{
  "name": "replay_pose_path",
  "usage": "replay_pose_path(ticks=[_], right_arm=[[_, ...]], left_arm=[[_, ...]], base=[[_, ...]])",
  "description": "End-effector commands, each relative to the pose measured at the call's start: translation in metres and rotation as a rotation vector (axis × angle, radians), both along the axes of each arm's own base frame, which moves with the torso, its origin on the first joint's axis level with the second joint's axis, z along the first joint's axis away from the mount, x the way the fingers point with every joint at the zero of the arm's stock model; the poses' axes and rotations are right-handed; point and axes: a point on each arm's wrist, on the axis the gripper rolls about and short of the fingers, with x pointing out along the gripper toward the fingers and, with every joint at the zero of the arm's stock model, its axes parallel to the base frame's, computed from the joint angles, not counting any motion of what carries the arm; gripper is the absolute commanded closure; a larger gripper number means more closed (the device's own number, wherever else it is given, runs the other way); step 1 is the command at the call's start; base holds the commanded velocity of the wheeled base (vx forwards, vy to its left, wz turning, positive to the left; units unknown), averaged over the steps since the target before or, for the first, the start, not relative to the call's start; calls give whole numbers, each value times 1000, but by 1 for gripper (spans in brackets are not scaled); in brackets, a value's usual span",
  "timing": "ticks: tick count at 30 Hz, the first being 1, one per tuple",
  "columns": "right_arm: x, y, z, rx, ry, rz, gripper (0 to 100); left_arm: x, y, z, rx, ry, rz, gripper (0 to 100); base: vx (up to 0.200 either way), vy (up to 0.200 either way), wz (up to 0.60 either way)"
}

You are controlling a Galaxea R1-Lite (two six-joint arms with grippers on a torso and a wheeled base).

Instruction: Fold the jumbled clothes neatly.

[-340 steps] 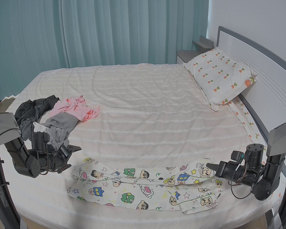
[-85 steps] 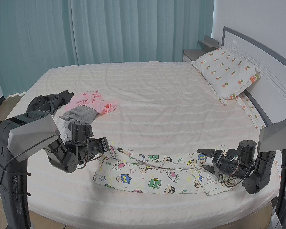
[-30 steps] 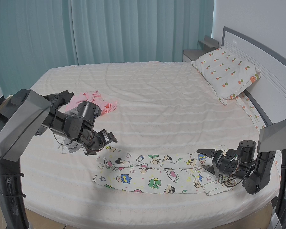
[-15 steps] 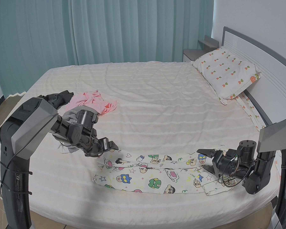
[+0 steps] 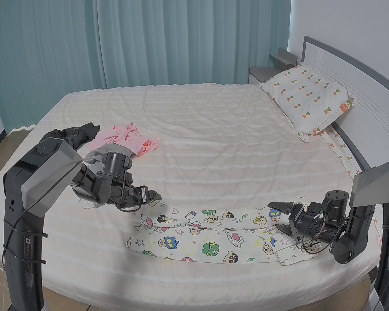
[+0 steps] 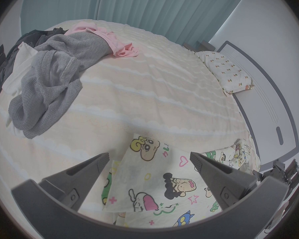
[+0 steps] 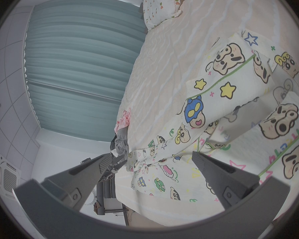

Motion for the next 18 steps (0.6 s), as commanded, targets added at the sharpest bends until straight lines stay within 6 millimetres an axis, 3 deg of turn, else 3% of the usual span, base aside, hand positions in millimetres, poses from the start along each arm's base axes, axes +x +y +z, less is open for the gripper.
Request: replay_pose_path(ticks=[1,2,14,18], right_arm=[[0,0,1,3,-10,0,0],[0,0,1,3,-10,0,0],[0,0,1,2,-11,1,0],[0,0,1,2,-10,1,0]], left_arm=[[0,-2,-8,-2,14,1,0],[0,-2,-8,-2,14,1,100],[-6,2,-10,1,34,8,100],[-9,4,1,-3,18,12,100]], base=[[0,0,0],[0,0,0],[0,0,0],[0,0,0]])
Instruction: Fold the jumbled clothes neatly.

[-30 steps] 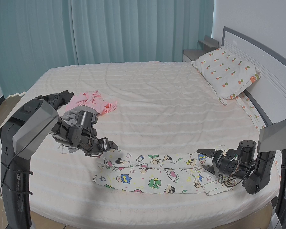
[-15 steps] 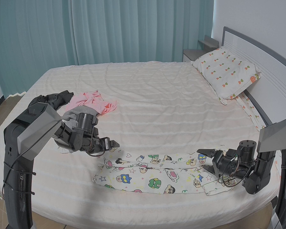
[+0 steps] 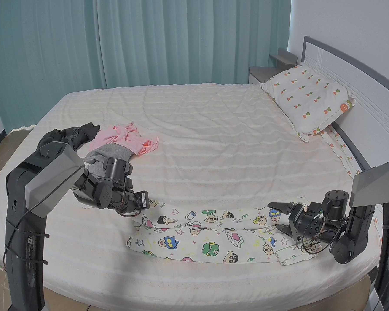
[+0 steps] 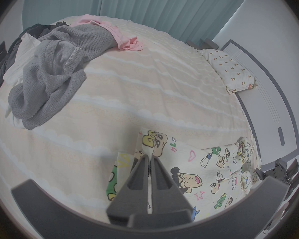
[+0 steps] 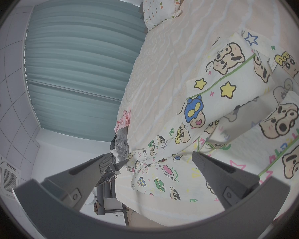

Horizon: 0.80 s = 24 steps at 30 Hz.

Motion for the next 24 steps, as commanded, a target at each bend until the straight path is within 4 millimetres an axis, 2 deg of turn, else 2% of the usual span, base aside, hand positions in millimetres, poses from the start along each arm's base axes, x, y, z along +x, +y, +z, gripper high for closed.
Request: replay_pose_path(ticks=[1,6,12,18,21,24], right_arm=[[0,0,1,3,-10,0,0],[0,0,1,2,-11,1,0],[0,0,1,2,-11,1,0],[0,0,1,3,-10,0,0],[0,0,1,2,-11,1,0],[0,0,1,3,-10,0,0]], left_arm=[[-4,1,14,-6,-23,2,100],[-13,3,35,-24,-64,8,100],[-21,4,49,-75,-105,52,100],[-31,7,56,-93,-116,56,100],[-33,8,55,-106,-128,65,100],[-41,11,45,-124,-150,67,100]], base=[[0,0,0],[0,0,0],[0,0,0],[0,0,0],[0,0,0],[0,0,0]])
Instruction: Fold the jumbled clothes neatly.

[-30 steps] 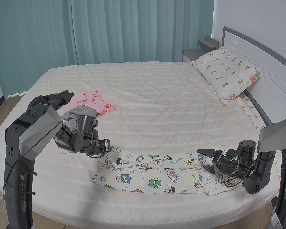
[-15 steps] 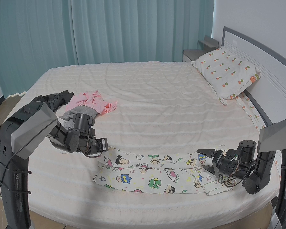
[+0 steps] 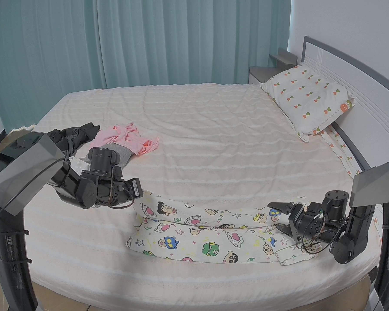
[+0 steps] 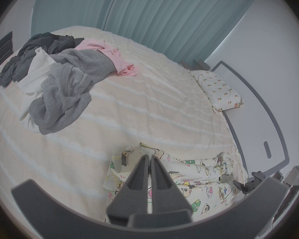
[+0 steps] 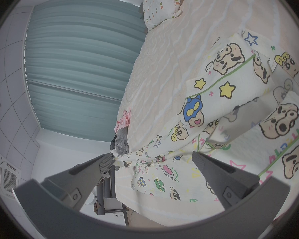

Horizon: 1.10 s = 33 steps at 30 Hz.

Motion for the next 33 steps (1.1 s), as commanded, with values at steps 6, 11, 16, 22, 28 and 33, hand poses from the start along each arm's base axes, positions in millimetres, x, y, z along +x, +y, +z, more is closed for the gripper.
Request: replay_pose_path(ticks=[6,11,16,22,28,33], right_arm=[[0,0,1,3,-10,0,0],[0,1,1,2,-11,2,0],[0,0,1,3,-10,0,0],[0,0,1,2,-11,1,0],[0,1,1,2,-11,2,0],[0,0,1,3,-10,0,0]], left_arm=[[-27,9,-20,-47,12,-38,100],[-40,17,-28,-81,7,-68,100],[-50,20,-32,-85,-9,-68,100],[-65,23,-40,-100,-21,-86,100],[-74,27,-46,-99,-9,-96,100],[-78,31,-59,-33,3,-139,100]], base=[[0,0,0],[0,0,0],[0,0,0],[0,0,0],[0,0,0],[0,0,0]])
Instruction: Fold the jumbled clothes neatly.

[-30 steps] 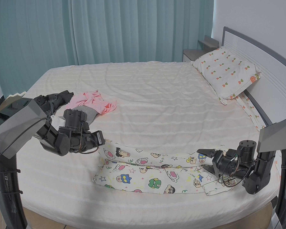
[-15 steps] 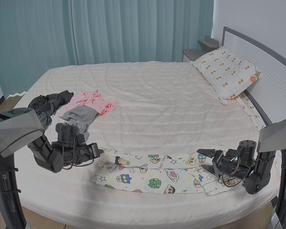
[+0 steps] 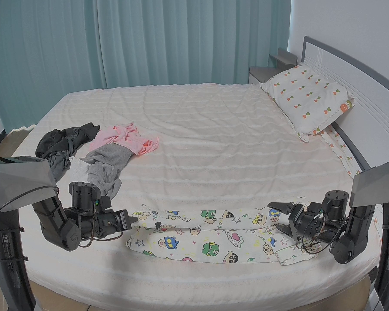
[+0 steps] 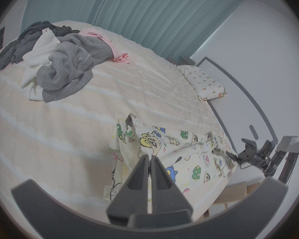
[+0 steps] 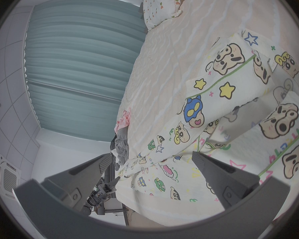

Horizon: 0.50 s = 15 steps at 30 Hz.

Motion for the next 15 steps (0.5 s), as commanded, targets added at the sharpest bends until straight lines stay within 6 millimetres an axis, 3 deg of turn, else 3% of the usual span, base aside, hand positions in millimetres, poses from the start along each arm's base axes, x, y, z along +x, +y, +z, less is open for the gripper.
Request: replay_pose_path(ticks=[1,11,15], right_arm=[[0,0,1,2,-11,0,0],[0,1,1,3,-11,3,0],[0,1,1,3,-11,3,0]], left_arm=[[-3,3,-14,36,28,-14,100],[-3,5,-49,236,27,-36,100],[-1,5,-50,233,6,-33,100]], base=[[0,0,0],[0,0,0],[0,0,0]])
